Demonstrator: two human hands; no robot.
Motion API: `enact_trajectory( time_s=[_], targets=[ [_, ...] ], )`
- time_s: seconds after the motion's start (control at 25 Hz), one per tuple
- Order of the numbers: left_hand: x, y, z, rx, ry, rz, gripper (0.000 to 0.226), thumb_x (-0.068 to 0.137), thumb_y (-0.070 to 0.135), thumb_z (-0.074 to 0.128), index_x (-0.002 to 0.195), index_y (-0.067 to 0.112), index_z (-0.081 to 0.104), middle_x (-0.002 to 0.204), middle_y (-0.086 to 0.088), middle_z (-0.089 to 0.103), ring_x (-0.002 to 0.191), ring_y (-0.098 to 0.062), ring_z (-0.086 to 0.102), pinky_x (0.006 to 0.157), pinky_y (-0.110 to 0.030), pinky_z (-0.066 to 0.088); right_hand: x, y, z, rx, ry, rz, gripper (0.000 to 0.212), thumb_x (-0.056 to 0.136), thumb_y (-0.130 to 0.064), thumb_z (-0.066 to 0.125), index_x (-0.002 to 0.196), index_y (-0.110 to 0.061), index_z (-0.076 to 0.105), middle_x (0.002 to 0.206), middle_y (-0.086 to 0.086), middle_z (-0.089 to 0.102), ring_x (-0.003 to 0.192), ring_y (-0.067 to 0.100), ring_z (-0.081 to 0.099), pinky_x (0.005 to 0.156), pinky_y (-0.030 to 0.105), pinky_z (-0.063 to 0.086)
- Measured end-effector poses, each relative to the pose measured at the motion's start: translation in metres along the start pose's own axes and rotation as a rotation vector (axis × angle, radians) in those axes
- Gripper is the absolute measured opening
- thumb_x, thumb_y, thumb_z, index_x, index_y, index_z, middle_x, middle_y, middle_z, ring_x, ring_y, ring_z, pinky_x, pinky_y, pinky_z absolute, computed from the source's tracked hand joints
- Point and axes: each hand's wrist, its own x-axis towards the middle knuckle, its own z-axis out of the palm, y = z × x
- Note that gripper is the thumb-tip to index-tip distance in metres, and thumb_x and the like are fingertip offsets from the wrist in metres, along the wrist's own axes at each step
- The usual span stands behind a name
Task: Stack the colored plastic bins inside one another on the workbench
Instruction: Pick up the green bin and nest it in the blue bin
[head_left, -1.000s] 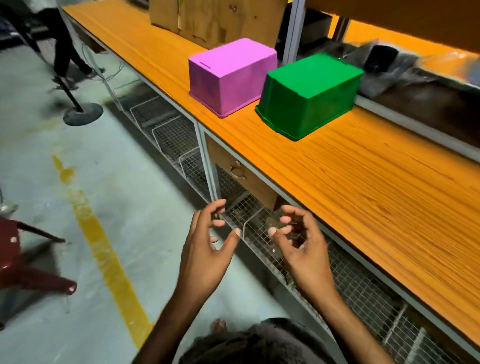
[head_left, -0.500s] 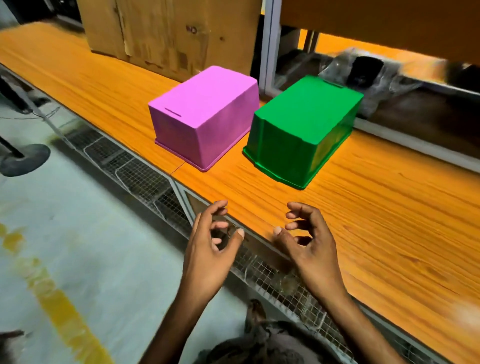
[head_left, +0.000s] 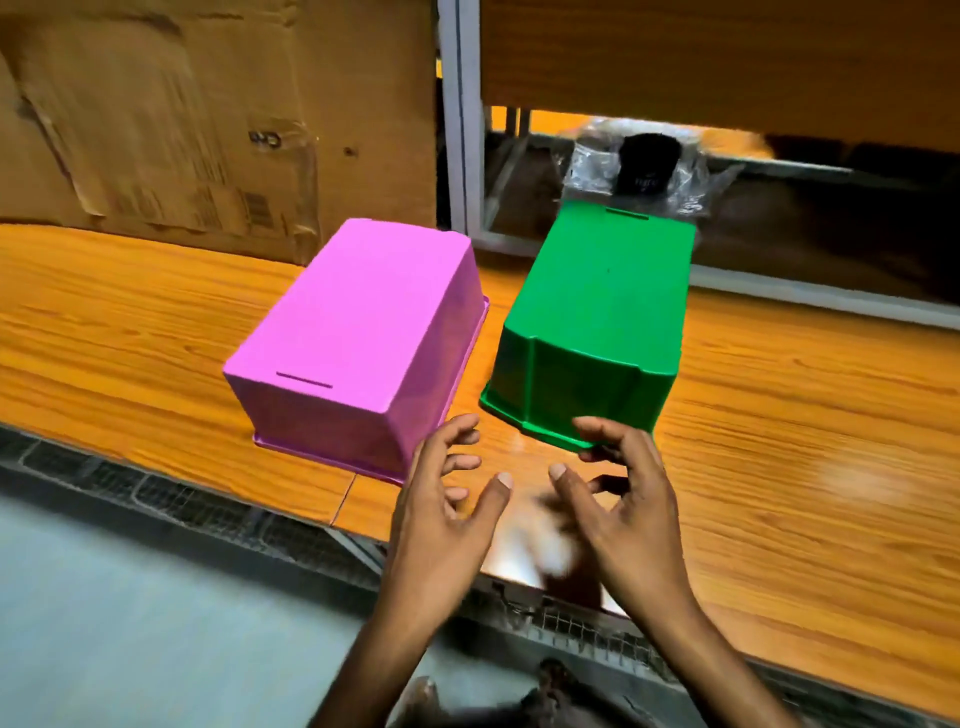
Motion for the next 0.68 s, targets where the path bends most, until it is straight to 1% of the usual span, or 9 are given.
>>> enact_trajectory(
  time_s=[0.08,0.16,0.28,0.32,0.4,0.44,0.52,0.6,0.68],
  targets=[
    [0.027,-0.002,0.0,0.002,-0.119,0.053,0.058,0.088,0.023,0.073,0.137,0.044,0.05,0.134,0.029,0.053,0.123,-0.001,0.056,0.097,-0.033,0.052,0.004,0.002,0.006,-0.066,0.181,0.032,0.047,0.086,-0.01,0.079,0.124,-0.03,0.061,0.122,-0.01,0.056,0.108,0.005,0.062,0.079,0.025,0.054],
    [0.053,-0.01,0.007,0.008,-0.189,0.08,0.068,0.087,0.027,0.071,0.147,0.038,0.043,0.145,0.027,0.044,0.135,0.001,0.047,0.11,-0.035,0.046,0.01,0.007,0.009,-0.112,0.336,0.086,0.053,0.085,-0.012,0.08,0.128,-0.032,0.056,0.124,-0.012,0.051,0.111,0.003,0.06,0.082,0.03,0.055],
    [0.091,-0.027,0.023,0.032,-0.209,0.081,0.086,0.084,0.034,0.07,0.158,0.036,0.026,0.161,0.016,0.029,0.151,-0.008,0.032,0.122,-0.042,0.033,0.026,0.023,0.009,-0.18,0.449,0.192,0.07,0.084,-0.014,0.082,0.142,-0.029,0.046,0.136,-0.006,0.044,0.123,0.014,0.053,0.086,0.014,0.052],
    [0.103,-0.032,0.028,0.041,-0.207,0.061,0.09,0.084,0.034,0.07,0.159,0.035,0.022,0.164,0.016,0.024,0.153,-0.012,0.028,0.124,-0.042,0.03,0.032,0.032,0.007,-0.217,0.433,0.233,0.079,0.082,-0.015,0.083,0.148,-0.028,0.042,0.142,-0.003,0.043,0.131,0.017,0.048,0.093,0.016,0.051],
    [0.121,-0.039,0.039,0.071,-0.231,0.008,0.097,0.085,0.027,0.072,0.163,0.029,0.015,0.17,0.009,0.017,0.156,-0.016,0.022,0.126,-0.037,0.023,0.045,0.05,0.001,-0.288,0.329,0.301,0.096,0.075,-0.021,0.085,0.155,-0.032,0.032,0.153,-0.002,0.041,0.142,0.021,0.04,0.111,0.04,0.047],
    [0.128,-0.041,0.044,0.091,-0.254,-0.024,0.099,0.086,0.021,0.074,0.164,0.025,0.013,0.171,0.005,0.017,0.157,-0.017,0.021,0.125,-0.031,0.021,0.05,0.054,-0.001,-0.274,0.266,0.333,0.101,0.071,-0.028,0.085,0.155,-0.034,0.03,0.155,-0.002,0.042,0.143,0.022,0.041,0.113,0.048,0.045],
    [0.137,-0.046,0.049,0.086,-0.291,-0.059,0.099,0.084,0.013,0.076,0.164,0.021,0.017,0.169,0.0,0.026,0.155,-0.018,0.026,0.122,-0.026,0.022,0.058,0.054,-0.005,-0.2,0.164,0.33,0.103,0.063,-0.038,0.08,0.153,-0.036,0.03,0.15,-0.006,0.052,0.137,0.018,0.051,0.11,0.05,0.049],
    [0.14,-0.045,0.051,0.073,-0.279,-0.04,0.097,0.081,0.01,0.077,0.162,0.019,0.025,0.164,-0.002,0.037,0.151,-0.02,0.036,0.123,-0.032,0.029,0.061,0.053,-0.012,-0.169,0.143,0.279,0.102,0.061,-0.036,0.078,0.153,-0.034,0.032,0.146,-0.009,0.056,0.133,0.012,0.054,0.108,0.048,0.05],
    [0.139,-0.032,0.048,0.051,-0.247,0.025,0.091,0.077,0.011,0.077,0.157,0.023,0.034,0.157,0.002,0.046,0.143,-0.016,0.047,0.12,-0.037,0.038,0.062,0.041,-0.022,-0.137,0.18,0.218,0.105,0.063,-0.034,0.078,0.156,-0.039,0.03,0.153,-0.013,0.05,0.139,0.01,0.05,0.111,0.049,0.048]
  ],
)
